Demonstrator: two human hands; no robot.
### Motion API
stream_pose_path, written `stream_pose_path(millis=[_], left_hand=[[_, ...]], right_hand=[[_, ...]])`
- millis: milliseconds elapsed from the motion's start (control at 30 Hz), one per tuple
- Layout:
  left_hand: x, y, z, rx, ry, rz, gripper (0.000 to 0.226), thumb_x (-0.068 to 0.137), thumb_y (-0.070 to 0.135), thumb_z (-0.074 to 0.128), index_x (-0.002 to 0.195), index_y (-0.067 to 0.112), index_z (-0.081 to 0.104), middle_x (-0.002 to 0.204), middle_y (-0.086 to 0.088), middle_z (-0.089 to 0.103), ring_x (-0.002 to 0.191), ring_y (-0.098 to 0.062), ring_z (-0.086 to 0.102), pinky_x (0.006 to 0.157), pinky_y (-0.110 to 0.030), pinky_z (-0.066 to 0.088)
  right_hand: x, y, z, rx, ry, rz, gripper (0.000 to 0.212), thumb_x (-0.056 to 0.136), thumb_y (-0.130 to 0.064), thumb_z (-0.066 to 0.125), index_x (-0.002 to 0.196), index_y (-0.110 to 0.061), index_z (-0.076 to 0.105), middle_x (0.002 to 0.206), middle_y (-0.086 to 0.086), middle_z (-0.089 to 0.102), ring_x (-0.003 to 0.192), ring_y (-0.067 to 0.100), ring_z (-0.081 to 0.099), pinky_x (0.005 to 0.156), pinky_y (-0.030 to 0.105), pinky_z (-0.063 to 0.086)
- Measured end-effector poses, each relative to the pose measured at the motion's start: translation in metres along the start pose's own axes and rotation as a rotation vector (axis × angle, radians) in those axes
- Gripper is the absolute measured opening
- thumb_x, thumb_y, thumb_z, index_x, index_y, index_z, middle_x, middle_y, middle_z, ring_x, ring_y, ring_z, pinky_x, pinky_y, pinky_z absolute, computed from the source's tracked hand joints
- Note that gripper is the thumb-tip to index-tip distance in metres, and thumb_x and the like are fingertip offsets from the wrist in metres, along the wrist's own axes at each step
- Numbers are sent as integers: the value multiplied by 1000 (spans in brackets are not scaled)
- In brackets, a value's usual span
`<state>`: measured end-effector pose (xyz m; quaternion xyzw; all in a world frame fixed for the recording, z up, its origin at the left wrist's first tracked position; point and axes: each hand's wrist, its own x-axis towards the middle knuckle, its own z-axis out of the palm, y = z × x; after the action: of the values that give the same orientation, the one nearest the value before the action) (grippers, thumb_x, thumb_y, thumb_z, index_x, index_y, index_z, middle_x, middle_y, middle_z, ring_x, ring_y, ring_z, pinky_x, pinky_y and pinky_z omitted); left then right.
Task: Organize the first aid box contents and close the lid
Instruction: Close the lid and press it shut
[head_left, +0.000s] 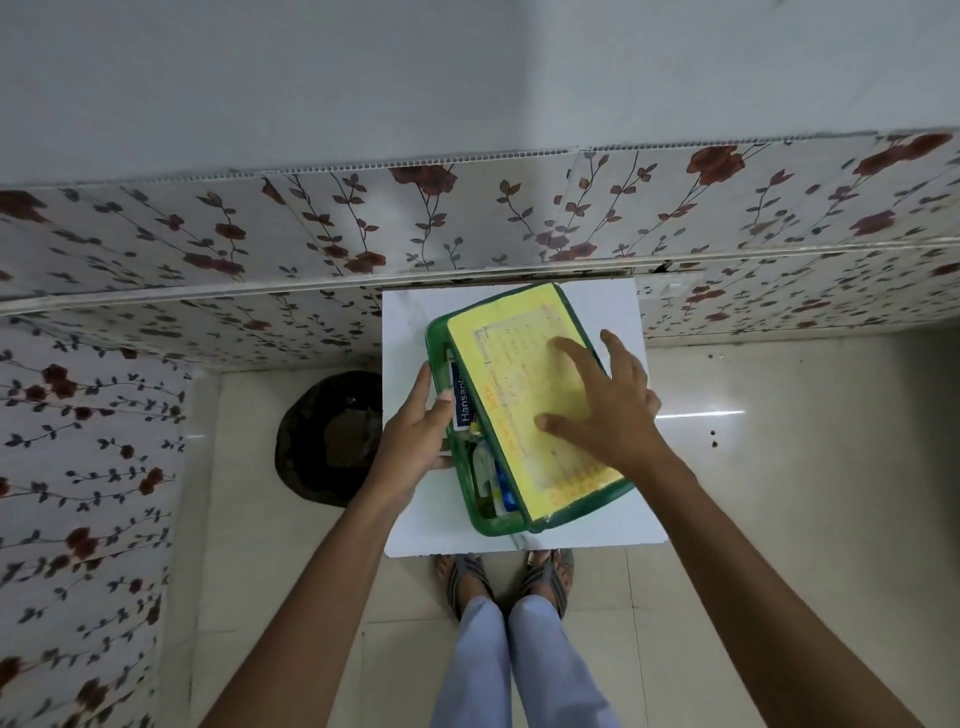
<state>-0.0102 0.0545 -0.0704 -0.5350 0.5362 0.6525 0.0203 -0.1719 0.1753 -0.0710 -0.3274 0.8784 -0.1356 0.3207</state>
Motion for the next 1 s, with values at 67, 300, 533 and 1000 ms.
stream_pose_path(millis=[67, 300, 533, 1000], left_hand=[[-1, 1, 1, 14, 1, 16, 52, 92, 47, 40, 141, 48, 22, 135, 4, 49, 116, -22, 56, 88, -49, 54], [-6, 8, 2, 91, 64, 91, 44, 92, 42, 44, 135, 39, 39, 97, 5, 65, 91, -21, 67, 73, -49, 59], [-3, 6, 0, 156, 94, 99, 35, 90, 38, 51, 124, 31, 53, 93, -7, 70, 82, -20, 69, 66, -47, 60], [-5, -2, 9, 323, 201, 216, 31, 88, 42, 52, 111, 24, 61, 94, -3, 72, 86, -20, 68, 72, -47, 58]], right_hand=[[1, 1, 4, 123, -60, -14, 84, 73, -45, 70, 140, -40, 20, 156, 2, 12, 138, 32, 27, 106, 53, 33], [-15, -15, 30, 8, 35, -37, 80, 82, -44, 59, 144, -38, 10, 157, 2, 8, 127, 34, 41, 94, 46, 48], [-25, -27, 26, -106, 37, -18, 76, 86, -42, 54, 145, -33, 7, 156, 7, 10, 126, 34, 36, 96, 45, 45], [-34, -24, 24, -74, 97, 10, 60, 92, -19, 47, 145, -27, 19, 153, 8, 23, 123, 30, 42, 94, 41, 47]])
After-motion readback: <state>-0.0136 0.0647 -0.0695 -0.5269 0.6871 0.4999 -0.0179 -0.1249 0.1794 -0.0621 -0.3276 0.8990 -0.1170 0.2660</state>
